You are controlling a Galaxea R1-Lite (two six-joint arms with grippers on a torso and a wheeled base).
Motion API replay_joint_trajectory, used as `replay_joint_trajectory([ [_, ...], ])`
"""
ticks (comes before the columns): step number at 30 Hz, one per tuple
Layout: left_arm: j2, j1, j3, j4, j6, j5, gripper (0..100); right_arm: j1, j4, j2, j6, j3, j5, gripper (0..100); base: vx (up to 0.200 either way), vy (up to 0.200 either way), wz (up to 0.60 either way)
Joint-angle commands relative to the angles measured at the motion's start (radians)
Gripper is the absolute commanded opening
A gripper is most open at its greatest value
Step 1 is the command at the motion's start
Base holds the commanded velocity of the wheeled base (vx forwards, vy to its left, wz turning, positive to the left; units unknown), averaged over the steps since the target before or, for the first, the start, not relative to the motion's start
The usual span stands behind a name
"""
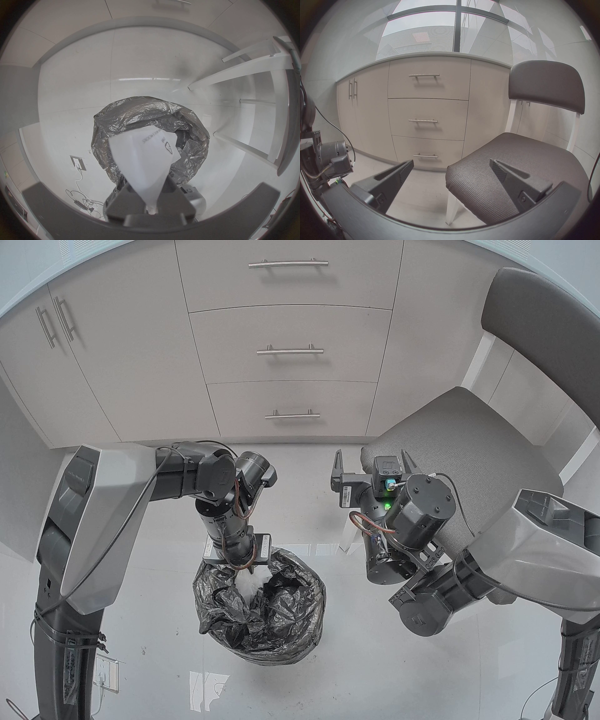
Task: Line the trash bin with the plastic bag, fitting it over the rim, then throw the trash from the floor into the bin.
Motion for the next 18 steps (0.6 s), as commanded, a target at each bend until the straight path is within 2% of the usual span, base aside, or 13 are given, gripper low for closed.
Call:
replay_joint_trajectory([
  [1, 0.001, -0.002, 0.000, 0.000, -0.001, 0.002, 100, 0.001, -0.018, 0.003, 0.000, 0.001, 0.000, 100, 0.000, 0.000, 0.00],
  [18, 0.011, -0.002, 0.000, -0.019, -0.004, 0.002, 100, 0.001, -0.018, 0.006, 0.000, 0.000, 0.000, 100, 0.000, 0.000, 0.00],
])
